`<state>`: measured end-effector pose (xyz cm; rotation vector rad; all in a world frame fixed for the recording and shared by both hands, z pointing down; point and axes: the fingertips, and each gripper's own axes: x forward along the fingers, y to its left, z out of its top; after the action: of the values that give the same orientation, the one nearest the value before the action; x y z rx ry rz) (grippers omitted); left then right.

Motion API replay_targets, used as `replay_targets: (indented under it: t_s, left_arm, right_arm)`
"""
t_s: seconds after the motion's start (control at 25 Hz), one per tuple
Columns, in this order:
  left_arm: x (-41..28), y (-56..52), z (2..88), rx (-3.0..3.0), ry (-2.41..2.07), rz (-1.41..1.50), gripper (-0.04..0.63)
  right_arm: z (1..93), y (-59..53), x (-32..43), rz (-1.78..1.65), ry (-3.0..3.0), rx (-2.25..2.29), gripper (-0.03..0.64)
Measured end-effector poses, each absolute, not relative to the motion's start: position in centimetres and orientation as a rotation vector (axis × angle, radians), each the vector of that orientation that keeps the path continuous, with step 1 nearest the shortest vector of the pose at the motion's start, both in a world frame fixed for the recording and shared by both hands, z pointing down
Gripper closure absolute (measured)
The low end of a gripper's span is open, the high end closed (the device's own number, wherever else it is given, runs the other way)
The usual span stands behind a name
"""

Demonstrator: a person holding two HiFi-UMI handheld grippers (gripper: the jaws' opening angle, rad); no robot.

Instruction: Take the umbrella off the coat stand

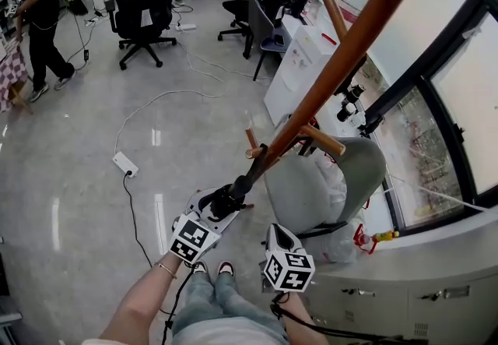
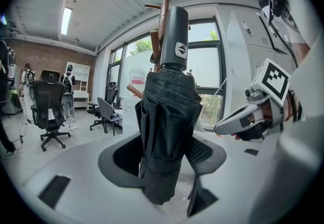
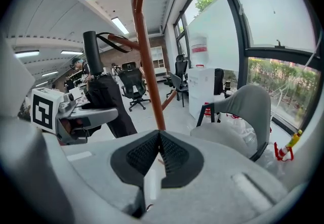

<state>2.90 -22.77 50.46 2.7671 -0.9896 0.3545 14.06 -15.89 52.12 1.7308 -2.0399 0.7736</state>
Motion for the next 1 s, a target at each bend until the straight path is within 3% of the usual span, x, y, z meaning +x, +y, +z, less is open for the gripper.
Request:
replay_targets:
  t_s: [1.0]
  left_arm:
    - [-1.2, -22.7, 46.4, 2.623, -1.156, 0.282, 0.353]
  right_arm:
    - [47.8, -19.7, 10.4, 0.680, -2.219, 1.639, 0.612]
